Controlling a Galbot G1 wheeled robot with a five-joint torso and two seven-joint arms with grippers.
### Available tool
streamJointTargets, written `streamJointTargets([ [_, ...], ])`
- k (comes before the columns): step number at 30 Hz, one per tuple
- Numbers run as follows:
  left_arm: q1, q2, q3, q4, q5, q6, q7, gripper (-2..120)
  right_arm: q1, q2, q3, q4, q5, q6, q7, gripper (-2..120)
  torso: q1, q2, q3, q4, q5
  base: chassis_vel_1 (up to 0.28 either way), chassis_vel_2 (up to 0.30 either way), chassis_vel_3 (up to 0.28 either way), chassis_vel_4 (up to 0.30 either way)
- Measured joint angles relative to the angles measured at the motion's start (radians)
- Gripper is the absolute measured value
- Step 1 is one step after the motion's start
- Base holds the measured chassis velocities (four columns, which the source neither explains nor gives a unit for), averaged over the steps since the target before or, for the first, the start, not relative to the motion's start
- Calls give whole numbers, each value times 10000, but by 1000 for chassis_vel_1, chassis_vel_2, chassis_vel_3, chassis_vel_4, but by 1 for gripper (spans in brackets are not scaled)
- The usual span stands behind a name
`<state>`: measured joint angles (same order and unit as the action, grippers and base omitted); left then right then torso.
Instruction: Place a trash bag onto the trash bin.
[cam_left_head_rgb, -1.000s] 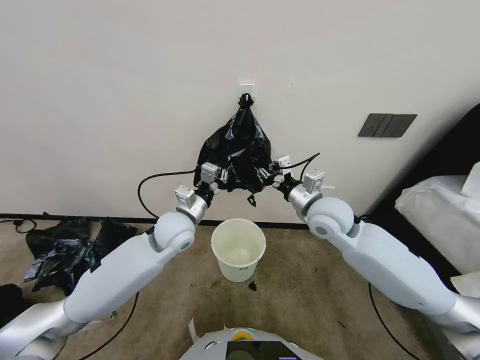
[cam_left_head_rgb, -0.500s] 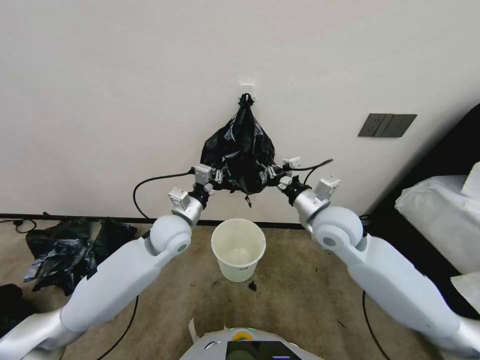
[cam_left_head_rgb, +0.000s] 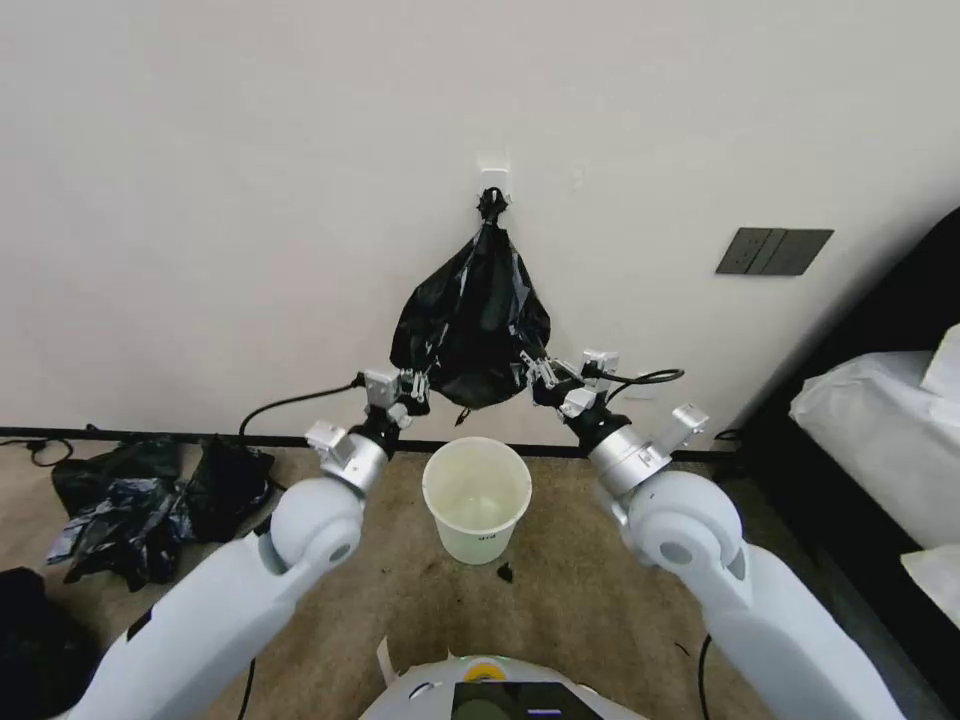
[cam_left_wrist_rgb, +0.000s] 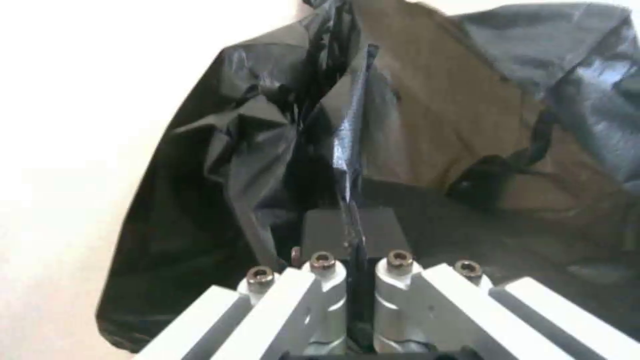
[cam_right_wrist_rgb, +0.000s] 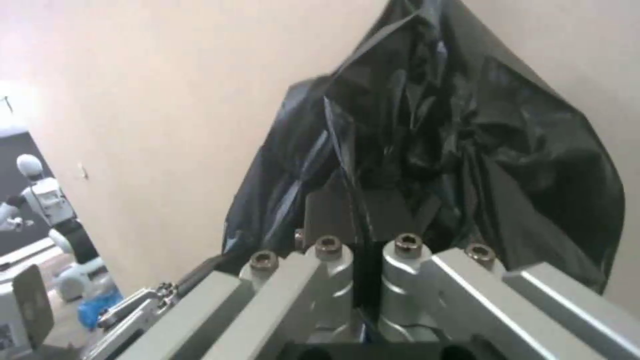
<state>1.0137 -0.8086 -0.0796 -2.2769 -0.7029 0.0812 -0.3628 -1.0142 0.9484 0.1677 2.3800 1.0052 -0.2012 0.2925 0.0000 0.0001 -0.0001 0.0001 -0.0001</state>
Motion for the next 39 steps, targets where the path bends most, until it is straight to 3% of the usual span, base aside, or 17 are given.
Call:
streamJointTargets([
  [12,320,-205,58,-11,205,-76,27,0,-1275,475,126,207,-532,156,-157,0,0,0,-1,-1,1,0,0,0,0],
  [16,234,-505,287,515,375,-215,91,0,-1468,700,63,-168,-657,253,-219,0,0,0,0,-1,1,0,0,0,0],
  [20,273,-1181,585,1458,870,-593,251,0,-1743,1126,-98,-857,-1021,558,-371,0,0,-1,0,-1,3,0,0,0,0],
  [26,260,-2033,959,2263,1373,-854,290,0,-1835,1234,-41,-1226,-1259,813,-473,0,1,0,1,-1,1,0,0,0,0],
  [39,224,-2331,1408,1693,1326,-642,91,0,-1711,845,438,-649,-1036,836,-353,0,0,0,0,0,2,0,0,0,0],
])
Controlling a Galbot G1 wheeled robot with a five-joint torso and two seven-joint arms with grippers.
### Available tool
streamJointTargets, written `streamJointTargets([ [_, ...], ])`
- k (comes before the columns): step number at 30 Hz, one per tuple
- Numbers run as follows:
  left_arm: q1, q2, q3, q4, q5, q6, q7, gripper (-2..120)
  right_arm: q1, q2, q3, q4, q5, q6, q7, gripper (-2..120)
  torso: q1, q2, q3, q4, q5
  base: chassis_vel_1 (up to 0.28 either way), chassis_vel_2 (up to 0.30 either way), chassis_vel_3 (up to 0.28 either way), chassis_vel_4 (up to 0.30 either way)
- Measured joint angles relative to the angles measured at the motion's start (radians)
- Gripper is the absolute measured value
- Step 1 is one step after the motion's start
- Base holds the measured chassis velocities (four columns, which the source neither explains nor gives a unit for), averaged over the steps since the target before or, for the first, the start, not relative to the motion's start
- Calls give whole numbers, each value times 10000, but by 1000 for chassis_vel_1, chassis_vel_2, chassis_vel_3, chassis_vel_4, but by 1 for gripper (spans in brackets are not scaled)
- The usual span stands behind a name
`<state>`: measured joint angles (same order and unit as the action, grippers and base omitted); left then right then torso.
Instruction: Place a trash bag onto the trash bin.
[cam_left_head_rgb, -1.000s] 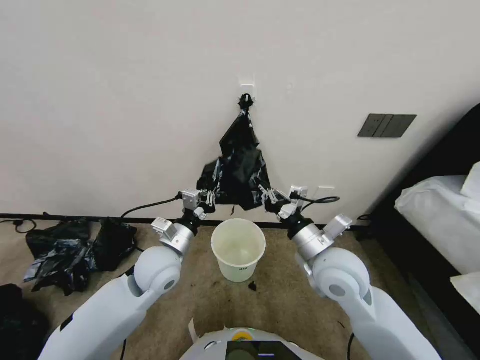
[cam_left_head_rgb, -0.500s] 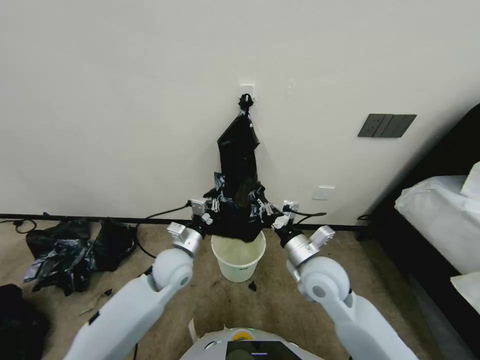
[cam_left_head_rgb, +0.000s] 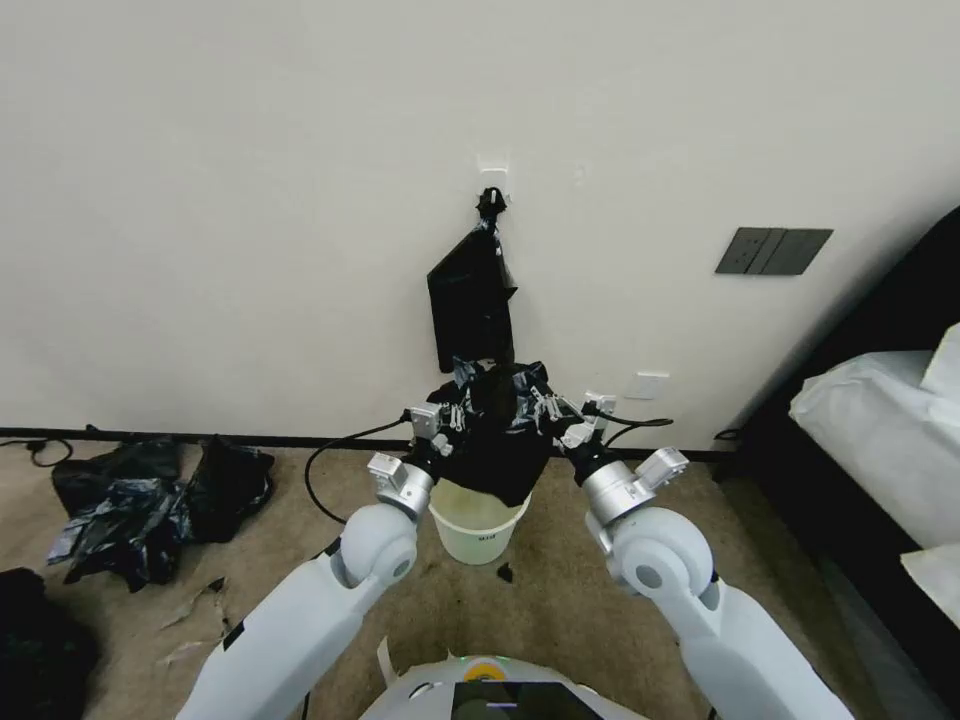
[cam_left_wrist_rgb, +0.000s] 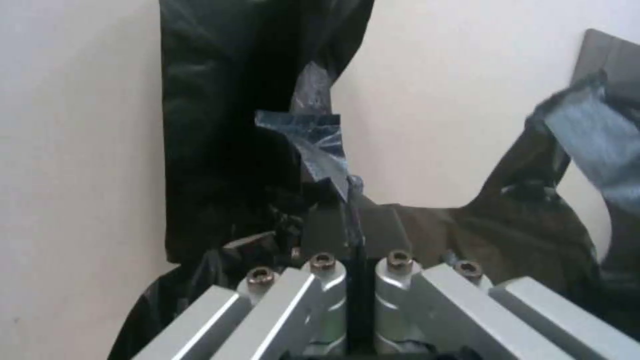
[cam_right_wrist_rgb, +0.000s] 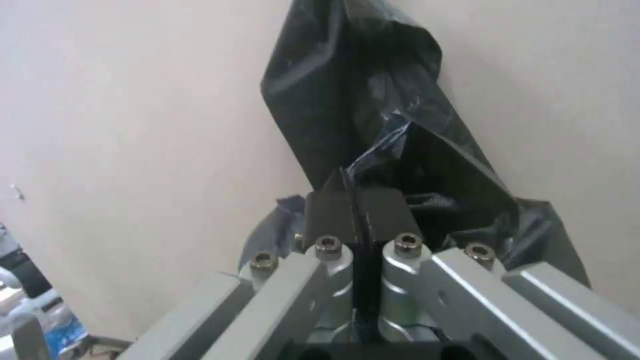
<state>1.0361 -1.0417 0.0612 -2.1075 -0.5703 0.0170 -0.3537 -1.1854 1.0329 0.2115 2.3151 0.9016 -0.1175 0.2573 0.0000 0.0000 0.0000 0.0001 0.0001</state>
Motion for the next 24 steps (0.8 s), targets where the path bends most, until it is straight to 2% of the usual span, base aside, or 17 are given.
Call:
streamJointTargets([
  [7,231,-260,-9,87,-6,27,-87,0,-27,9,-32,8,34,-12,39,0,0,0,0,-1,-2,0,0,0,0],
  [15,1197,-769,-323,1287,-318,-28,-325,0,-890,776,-437,-1144,-673,220,-100,0,0,-1,0,1,-3,0,0,0,0],
  [24,1998,-784,-428,1354,273,-157,-432,0,-1998,1244,-554,-1682,-1599,438,-43,0,0,0,0,-2,-2,0,0,0,0],
])
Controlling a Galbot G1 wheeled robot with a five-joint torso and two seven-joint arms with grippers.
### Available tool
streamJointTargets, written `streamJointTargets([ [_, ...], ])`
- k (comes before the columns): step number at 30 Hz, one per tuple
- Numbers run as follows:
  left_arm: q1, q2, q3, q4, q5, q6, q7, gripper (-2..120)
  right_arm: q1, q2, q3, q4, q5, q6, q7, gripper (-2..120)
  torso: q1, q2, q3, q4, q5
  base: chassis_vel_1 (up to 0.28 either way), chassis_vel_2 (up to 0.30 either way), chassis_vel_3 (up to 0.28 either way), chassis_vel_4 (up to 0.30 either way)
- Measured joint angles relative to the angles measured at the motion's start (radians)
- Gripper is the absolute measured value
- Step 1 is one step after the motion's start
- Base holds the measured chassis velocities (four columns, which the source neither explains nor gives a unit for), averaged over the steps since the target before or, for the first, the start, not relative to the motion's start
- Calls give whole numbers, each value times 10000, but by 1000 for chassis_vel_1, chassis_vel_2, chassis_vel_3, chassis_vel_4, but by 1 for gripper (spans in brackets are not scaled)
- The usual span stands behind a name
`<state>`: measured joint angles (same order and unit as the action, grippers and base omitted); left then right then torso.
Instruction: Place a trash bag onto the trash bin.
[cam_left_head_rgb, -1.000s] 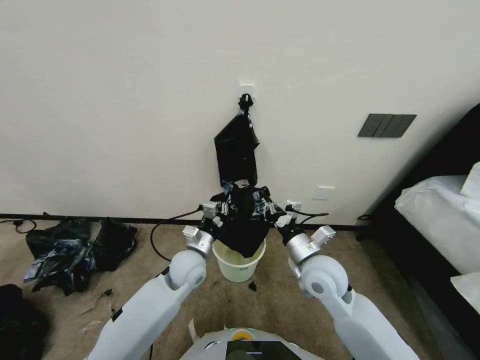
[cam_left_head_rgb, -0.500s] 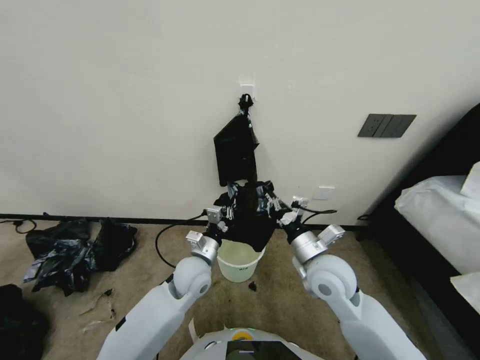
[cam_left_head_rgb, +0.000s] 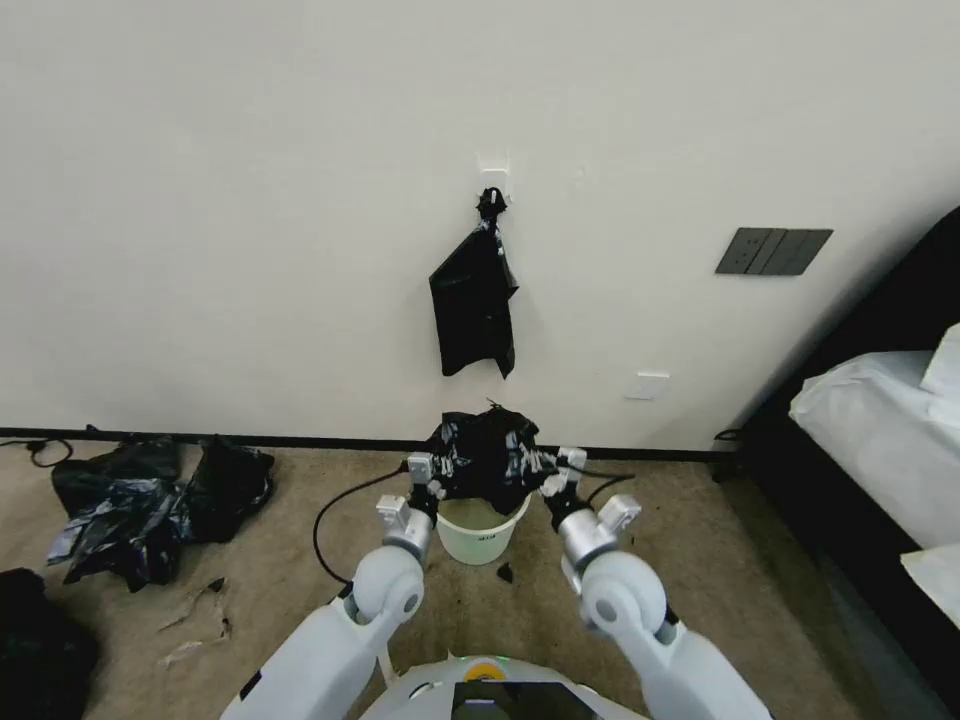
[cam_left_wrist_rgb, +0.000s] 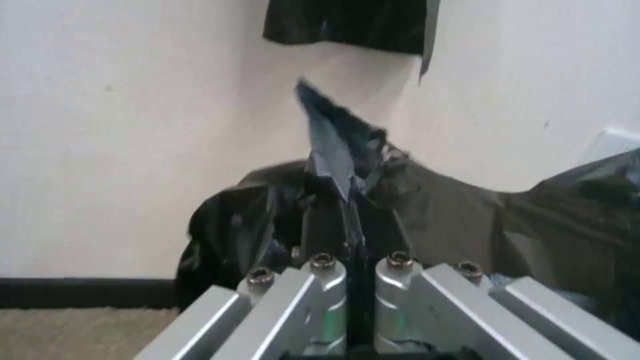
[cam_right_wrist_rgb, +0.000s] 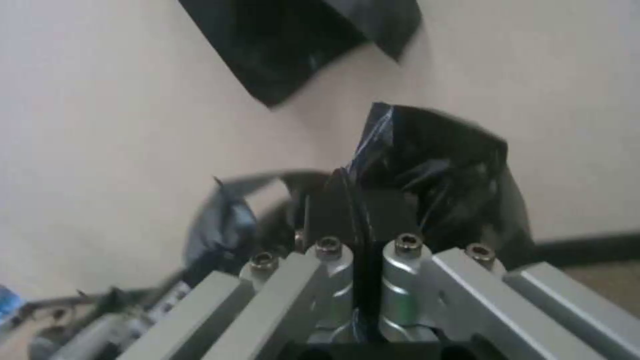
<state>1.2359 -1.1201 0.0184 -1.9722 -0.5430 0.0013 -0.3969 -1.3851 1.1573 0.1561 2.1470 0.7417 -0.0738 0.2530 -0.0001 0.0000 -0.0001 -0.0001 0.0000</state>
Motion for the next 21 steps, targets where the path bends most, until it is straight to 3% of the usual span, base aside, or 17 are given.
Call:
streamJointTargets([
  [10,1530,-343,-308,-154,966,-267,-194,0,-1035,361,29,68,-140,-270,1212,0,0,-1,0,1,1,0,0,0,0],
  [21,3051,-314,-946,-708,1272,-368,-309,0,-1385,476,-17,455,877,-1335,2603,0,0,0,0,1,-1,0,0,0,0],
])
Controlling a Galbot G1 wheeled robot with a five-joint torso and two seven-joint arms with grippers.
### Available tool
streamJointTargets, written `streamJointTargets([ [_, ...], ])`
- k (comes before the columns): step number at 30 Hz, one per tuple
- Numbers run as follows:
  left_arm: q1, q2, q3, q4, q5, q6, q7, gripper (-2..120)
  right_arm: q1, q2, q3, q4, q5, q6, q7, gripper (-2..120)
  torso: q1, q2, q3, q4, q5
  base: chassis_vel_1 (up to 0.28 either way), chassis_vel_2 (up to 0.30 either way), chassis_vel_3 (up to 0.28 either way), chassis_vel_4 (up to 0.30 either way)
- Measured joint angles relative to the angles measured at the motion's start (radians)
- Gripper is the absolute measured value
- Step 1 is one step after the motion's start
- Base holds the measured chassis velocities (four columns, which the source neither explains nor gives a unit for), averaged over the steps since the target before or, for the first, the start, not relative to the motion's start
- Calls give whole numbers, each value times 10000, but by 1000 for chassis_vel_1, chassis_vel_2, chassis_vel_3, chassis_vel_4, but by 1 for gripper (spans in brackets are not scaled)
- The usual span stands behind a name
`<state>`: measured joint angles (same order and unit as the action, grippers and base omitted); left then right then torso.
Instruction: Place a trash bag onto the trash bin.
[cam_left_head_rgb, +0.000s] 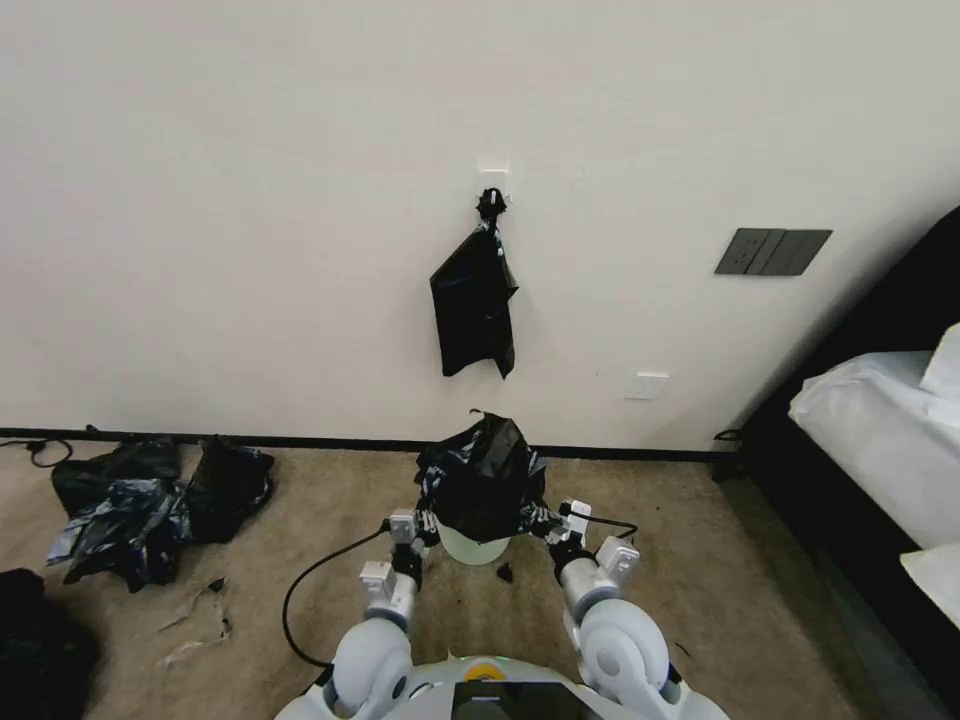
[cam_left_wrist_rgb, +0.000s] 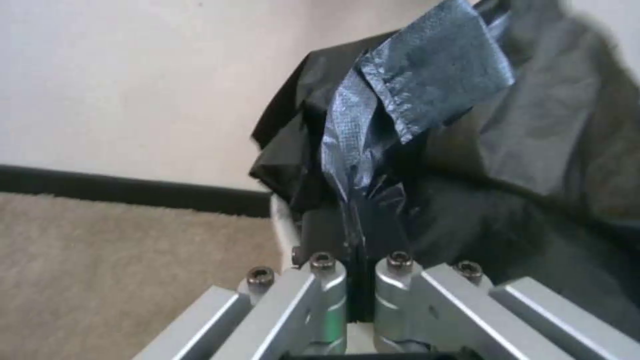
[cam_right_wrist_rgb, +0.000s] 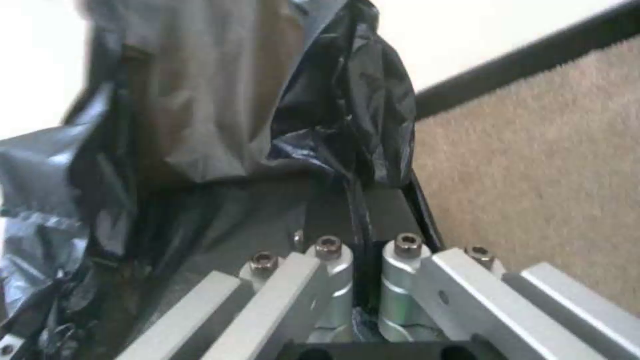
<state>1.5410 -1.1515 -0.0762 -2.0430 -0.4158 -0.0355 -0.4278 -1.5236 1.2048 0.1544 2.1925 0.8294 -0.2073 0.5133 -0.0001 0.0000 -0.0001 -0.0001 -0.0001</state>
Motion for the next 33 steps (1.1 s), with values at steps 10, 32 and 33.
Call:
streamJointTargets([
  [10,293,-1,-163,114,-45,-50,-140,0,254,58,14,-389,866,-437,464,0,0,0,0,1,0,0,0,0,0],
  [32,695,475,-545,200,-138,188,-438,0,264,-14,-183,-502,817,-1450,1361,0,1,0,1,1,0,0,0,0,0],
  [33,605,482,-519,296,-158,262,-439,0,370,6,-201,-706,817,-1467,1360,0,0,0,0,1,1,0,0,0,0],
])
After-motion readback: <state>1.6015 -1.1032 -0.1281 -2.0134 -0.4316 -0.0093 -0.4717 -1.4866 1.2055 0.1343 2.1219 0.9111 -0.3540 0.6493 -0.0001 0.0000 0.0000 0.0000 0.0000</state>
